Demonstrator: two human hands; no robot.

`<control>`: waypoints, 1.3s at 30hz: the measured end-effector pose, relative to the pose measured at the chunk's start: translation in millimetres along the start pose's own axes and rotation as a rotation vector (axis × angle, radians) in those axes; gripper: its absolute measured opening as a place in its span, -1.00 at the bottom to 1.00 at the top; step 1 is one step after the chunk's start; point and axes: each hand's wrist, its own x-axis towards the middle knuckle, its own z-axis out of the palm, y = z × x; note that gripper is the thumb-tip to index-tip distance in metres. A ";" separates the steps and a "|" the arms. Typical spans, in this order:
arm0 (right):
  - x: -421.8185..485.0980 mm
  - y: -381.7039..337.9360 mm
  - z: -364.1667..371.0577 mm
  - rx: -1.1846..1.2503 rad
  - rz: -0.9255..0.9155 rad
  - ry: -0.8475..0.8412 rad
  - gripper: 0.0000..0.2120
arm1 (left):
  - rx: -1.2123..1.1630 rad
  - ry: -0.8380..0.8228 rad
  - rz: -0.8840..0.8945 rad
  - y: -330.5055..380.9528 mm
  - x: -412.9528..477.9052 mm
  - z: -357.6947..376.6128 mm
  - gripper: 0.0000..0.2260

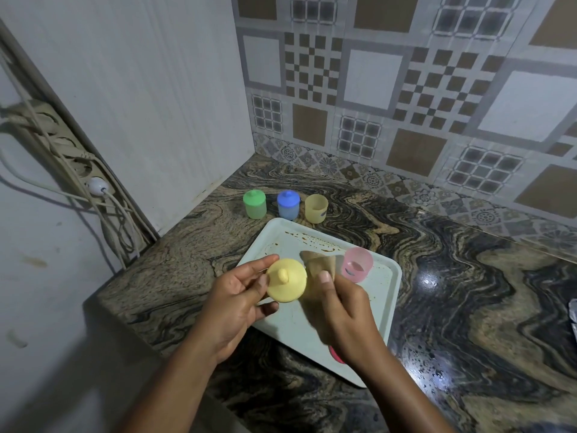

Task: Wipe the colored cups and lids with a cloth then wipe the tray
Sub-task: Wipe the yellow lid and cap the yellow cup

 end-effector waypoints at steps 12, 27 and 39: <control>-10.0 -12.7 7.5 0.325 0.116 -0.031 -0.37 | 0.449 0.034 0.270 -0.6 -4.7 5.4 -0.74; 91.9 -19.1 -15.1 0.138 0.149 0.154 -0.47 | 0.887 0.240 0.710 25.2 93.3 32.0 -0.79; 235.0 20.2 -45.7 -0.229 0.189 0.207 -0.56 | 1.097 0.236 0.584 19.0 249.3 78.8 -0.74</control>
